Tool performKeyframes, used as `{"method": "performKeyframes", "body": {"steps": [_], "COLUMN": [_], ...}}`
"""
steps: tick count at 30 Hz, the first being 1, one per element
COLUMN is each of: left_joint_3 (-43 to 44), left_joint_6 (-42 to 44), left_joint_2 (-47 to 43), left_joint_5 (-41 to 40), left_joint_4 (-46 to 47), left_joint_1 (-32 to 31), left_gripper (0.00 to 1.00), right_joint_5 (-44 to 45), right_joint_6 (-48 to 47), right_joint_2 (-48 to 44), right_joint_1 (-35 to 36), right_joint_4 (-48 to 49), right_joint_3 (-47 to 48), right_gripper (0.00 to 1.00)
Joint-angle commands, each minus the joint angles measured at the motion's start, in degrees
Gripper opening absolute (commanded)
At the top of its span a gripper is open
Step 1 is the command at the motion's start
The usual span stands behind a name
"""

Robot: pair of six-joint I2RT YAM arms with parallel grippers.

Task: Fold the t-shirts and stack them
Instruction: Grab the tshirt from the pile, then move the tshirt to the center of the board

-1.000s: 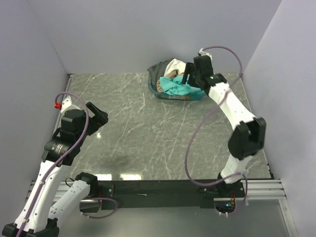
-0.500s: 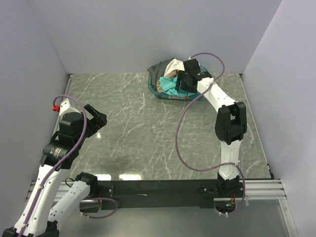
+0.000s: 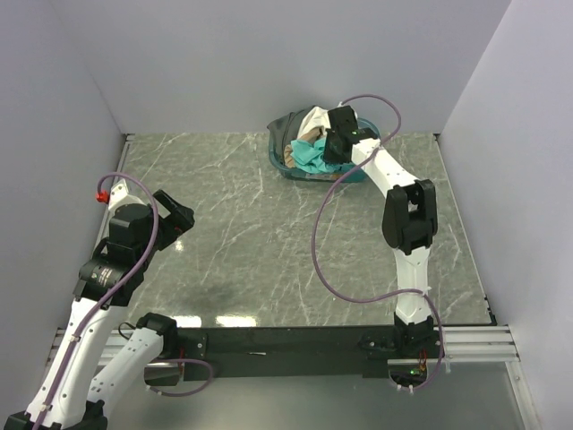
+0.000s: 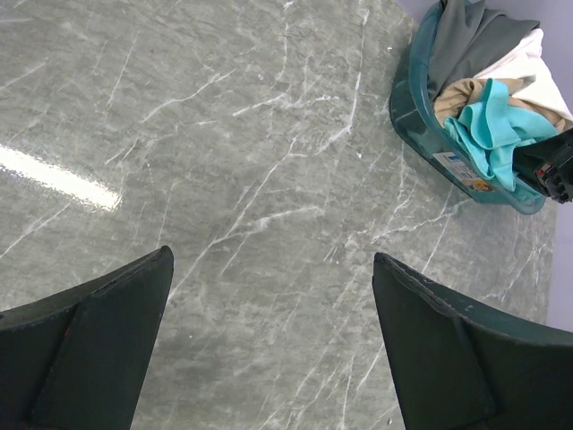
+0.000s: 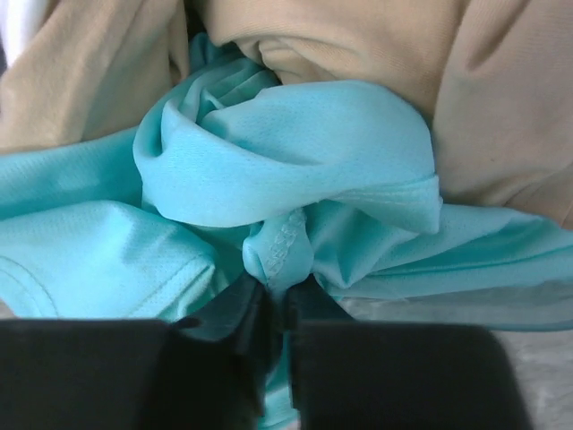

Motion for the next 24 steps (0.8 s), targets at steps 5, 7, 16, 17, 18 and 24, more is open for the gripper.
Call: {"method": "performKeyframes", "body": {"steps": [5, 7, 16, 17, 18, 24], "left_joint_3": [-0.08, -0.08, -0.17, -0.25, -0.25, -0.43], "left_joint_6": [0.40, 0.40, 0.66, 0.75, 0.67, 0.75], "left_joint_2": [-0.60, -0.78, -0.86, -0.86, -0.95, -1.30], "left_joint_5": [-1.04, -1.13, 0.02, 0.28, 0.37, 0.81], "left_joint_4": [0.57, 0.65, 1.18, 1.27, 1.36, 1.62], "left_joint_1": [0.10, 0.19, 0.54, 0.54, 0.54, 0.54], "left_gripper": [0.99, 0.99, 0.99, 0.99, 0.99, 0.99], "right_joint_5": [1.53, 2.67, -1.09, -3.10, -4.25, -16.79], "right_joint_6": [-1.02, -2.07, -6.11, -6.64, -6.90, -4.46], "right_joint_2": [-5.08, -7.27, -28.36, -31.16, -32.23, -38.30], "right_joint_1": [-0.03, -0.03, 0.59, 0.68, 0.59, 1.64], "right_joint_4": [1.13, -0.36, 6.48, 7.45, 8.67, 8.94], "right_joint_3": [6.92, 9.91, 9.04, 9.56, 10.17, 17.91], "right_gripper": [0.00, 0.00, 0.00, 0.00, 0.00, 0.00]}}
